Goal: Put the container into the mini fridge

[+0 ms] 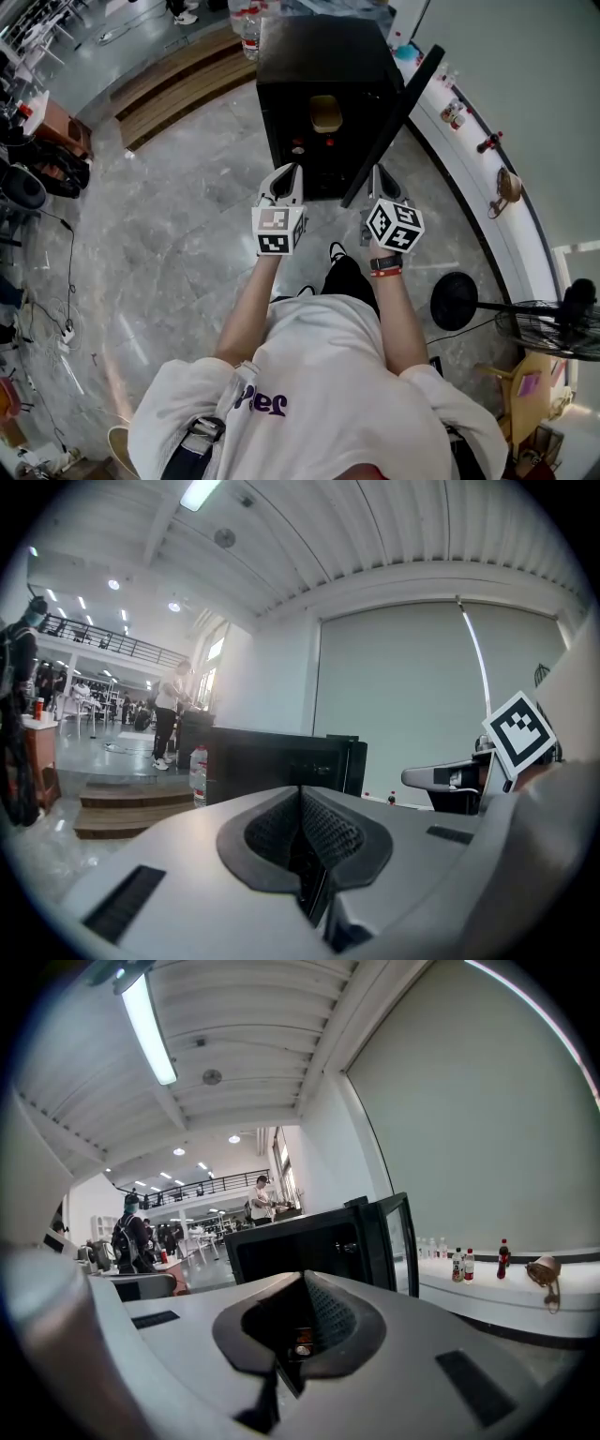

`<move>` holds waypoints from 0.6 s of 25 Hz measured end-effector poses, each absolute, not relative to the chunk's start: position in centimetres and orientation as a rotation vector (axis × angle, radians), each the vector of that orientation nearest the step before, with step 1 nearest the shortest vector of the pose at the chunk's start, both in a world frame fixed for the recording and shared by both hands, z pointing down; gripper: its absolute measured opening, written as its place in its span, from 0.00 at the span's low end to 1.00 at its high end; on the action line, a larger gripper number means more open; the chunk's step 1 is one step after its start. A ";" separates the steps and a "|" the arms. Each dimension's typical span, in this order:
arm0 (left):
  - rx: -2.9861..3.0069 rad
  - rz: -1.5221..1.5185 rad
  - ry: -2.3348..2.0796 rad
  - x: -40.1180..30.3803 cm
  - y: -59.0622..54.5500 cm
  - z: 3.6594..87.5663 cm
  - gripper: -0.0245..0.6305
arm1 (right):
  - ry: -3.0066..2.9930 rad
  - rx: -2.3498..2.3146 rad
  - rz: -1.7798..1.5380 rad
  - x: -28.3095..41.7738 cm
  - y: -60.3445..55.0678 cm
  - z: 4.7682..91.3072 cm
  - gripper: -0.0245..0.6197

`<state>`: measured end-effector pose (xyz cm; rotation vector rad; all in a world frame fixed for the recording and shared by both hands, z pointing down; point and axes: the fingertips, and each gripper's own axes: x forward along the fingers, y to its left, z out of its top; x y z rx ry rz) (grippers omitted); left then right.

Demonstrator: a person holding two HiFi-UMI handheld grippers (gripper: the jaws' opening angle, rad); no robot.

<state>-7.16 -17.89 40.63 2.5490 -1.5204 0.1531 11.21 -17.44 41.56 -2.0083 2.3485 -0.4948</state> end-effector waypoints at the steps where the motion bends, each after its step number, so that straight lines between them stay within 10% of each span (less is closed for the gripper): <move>1: 2.547 0.148 -1.525 -7.1 -17.9 40.5 0.08 | 2.354 -2.011 -0.495 11.2 -17.4 41.7 0.06; 15: 2.500 0.138 -1.508 -7.0 -18.9 41.9 0.07 | 2.379 -2.028 -0.511 11.8 -18.1 43.2 0.06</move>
